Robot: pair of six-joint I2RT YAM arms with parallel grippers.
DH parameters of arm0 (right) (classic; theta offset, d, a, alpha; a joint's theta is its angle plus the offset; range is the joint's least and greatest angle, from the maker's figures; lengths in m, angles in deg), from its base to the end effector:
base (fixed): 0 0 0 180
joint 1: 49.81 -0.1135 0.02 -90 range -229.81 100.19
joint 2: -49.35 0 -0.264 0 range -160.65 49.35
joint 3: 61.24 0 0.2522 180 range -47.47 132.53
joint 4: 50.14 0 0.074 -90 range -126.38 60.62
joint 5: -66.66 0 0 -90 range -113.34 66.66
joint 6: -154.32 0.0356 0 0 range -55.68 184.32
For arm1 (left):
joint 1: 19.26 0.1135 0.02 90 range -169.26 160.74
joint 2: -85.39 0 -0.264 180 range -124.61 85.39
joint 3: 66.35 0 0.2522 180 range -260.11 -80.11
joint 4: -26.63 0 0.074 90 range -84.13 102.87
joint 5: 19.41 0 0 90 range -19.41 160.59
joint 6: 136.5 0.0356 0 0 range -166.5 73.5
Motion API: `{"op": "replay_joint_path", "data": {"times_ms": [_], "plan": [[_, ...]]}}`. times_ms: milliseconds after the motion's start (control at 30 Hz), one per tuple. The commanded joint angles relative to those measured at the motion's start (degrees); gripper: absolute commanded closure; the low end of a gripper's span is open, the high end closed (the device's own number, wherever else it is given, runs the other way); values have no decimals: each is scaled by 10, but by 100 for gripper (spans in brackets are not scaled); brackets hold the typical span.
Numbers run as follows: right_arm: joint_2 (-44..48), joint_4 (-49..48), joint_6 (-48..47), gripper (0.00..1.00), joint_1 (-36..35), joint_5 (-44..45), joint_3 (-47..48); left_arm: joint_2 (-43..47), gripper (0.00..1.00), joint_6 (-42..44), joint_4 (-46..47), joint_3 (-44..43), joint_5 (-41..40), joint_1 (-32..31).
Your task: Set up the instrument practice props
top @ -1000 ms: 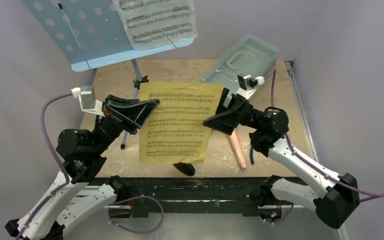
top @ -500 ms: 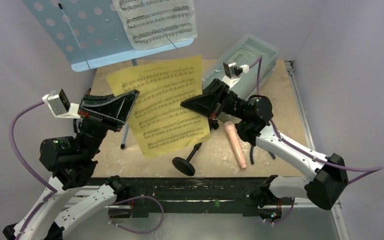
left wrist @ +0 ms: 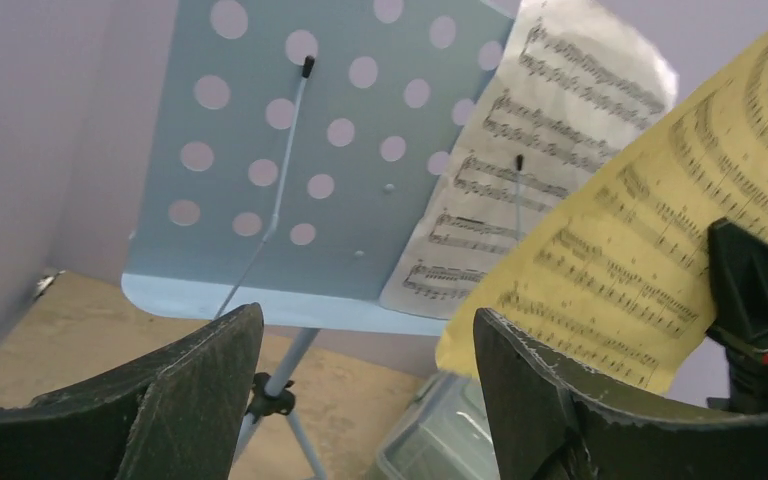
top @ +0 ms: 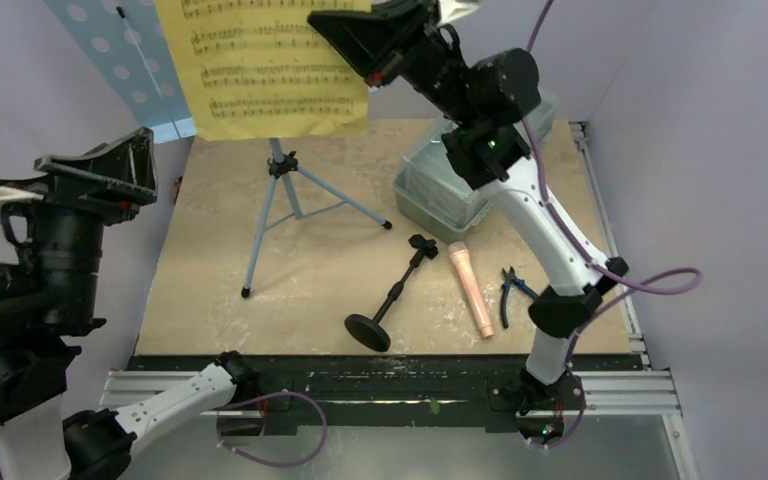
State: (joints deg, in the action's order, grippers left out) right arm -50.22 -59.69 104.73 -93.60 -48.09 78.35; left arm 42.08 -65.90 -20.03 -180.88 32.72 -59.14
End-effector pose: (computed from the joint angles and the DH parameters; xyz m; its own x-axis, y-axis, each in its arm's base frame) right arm 0.2250 0.2363 0.6169 -0.1161 0.7043 -0.7004 -0.9840 0.0146 0.1778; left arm 0.0155 0.0155 0.5758 0.2750 -0.5715 -0.7731 0.1792 0.8205 -0.5428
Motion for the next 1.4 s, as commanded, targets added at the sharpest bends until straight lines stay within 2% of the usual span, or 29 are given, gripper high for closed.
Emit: {"op": "replay_joint_path", "data": {"times_ms": [0, 33, 100, 267, 400, 567, 867, 967, 1067, 1200, 1300, 1367], "plan": [[-114, 174, -86, 100, -3, 42, 191, -98, 25, 11, -151, -33, -74, -1], [-124, 174, -93, 100, -3, 47, 214, -103, 25, 3, -155, -27, -83, -2], [-121, 151, -111, 100, -4, 59, 193, -101, 24, 9, -134, -5, -110, -2], [-127, 144, -152, 100, -7, 89, 187, -106, 23, 83, -31, 58, -164, -2], [-140, 135, -174, 100, -12, 96, 198, -151, 22, 98, -20, 40, -164, -1], [-149, 108, -199, 100, -23, 102, 193, -158, 22, 134, 19, 47, -199, -2], [-173, 46, -248, 100, -58, 102, 177, -161, 19, 273, 130, 87, -283, -1], [-188, 43, -253, 100, -61, 111, 195, -166, 11, 321, 191, 100, -295, -1], [-204, 42, -263, 100, -63, 118, 213, -184, 6, 344, 226, 99, -291, 1], [-207, 38, -278, 100, -63, 128, 213, -210, 4, 321, 208, 79, -259, 43], [-205, 42, -291, 100, -63, 130, 210, -224, 7, 272, 168, 64, -200, 112], [-204, 46, -299, 100, -63, 133, 210, -228, 11, 265, 167, 64, -181, 136]]}}
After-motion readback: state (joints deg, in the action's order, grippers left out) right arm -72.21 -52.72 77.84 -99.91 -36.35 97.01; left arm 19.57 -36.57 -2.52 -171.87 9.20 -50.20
